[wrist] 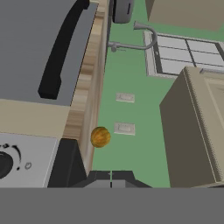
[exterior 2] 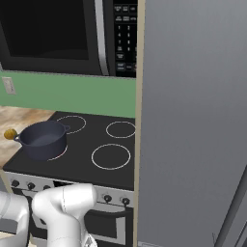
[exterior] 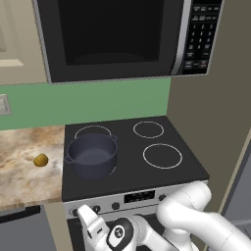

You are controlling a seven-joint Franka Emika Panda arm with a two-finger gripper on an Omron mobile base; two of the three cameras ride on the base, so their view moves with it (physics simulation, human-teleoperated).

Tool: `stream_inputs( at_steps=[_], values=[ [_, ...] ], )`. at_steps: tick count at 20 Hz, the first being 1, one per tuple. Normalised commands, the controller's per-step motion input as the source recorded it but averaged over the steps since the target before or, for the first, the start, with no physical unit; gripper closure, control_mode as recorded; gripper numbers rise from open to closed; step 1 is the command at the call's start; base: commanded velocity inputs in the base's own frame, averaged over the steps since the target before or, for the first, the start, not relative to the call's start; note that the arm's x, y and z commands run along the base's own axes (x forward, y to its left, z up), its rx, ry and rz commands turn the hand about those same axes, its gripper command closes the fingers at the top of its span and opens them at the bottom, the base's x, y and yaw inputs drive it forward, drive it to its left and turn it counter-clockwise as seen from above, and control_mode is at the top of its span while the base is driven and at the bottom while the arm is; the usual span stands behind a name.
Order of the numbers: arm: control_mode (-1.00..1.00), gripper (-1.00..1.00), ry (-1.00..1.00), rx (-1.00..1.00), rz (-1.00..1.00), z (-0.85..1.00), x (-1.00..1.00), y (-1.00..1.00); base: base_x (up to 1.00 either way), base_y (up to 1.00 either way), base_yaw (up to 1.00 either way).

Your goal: Turn on the burner for the pot on the stove. Wait thirty seconds for the pot to heat up. Then add the squash to the pot.

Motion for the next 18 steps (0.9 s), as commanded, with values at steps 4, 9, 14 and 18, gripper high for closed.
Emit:
stream_inputs(
  at_steps=[4, 9, 14, 18],
  values=[
    [-1.0, 1.0, 0.0, 0.0, 0.0, 0.0, 0.0, 0.0, 0.0, 0.0, 0.0],
    [-1.0, 1.0, 0.0, 0.0, 0.0, 0.0, 0.0, 0.0, 0.0, 0.0, 0.0],
    [-1.0, 1.0, 0.0, 0.0, 0.0, 0.0, 0.0, 0.0, 0.0, 0.0, 0.0],
    [-1.0, 1.0, 0.0, 0.01, 0.0, 0.0, -0.01, 0.0, 0.0, 0.0, 0.0]
  ],
)
